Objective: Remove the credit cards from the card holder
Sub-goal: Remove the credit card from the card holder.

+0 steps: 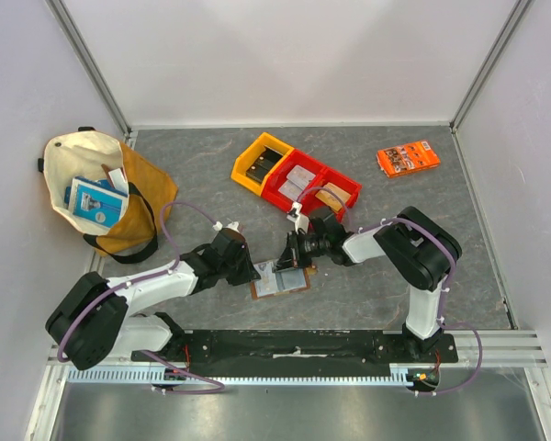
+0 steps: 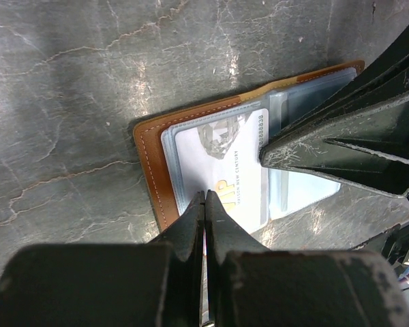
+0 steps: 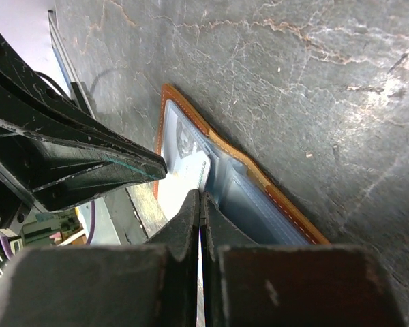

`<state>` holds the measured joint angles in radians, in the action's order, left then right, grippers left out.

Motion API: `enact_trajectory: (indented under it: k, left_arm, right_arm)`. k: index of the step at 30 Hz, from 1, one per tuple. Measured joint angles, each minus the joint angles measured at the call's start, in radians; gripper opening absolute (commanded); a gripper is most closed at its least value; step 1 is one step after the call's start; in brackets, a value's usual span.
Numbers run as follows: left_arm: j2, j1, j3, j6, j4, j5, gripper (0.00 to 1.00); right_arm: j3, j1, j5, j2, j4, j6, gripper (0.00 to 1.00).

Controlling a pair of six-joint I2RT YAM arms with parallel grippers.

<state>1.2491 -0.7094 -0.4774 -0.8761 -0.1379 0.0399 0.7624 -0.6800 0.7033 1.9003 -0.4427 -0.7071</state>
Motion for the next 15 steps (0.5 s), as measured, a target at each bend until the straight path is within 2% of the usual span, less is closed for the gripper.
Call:
enact_trajectory:
  k: [15]
  left_arm:
    - [0.001,0.0,0.016,0.0,0.018,-0.005,0.02]
  right_arm:
    - [-0.02,0.036,0.045,0.002,-0.012,-0.007,0.0]
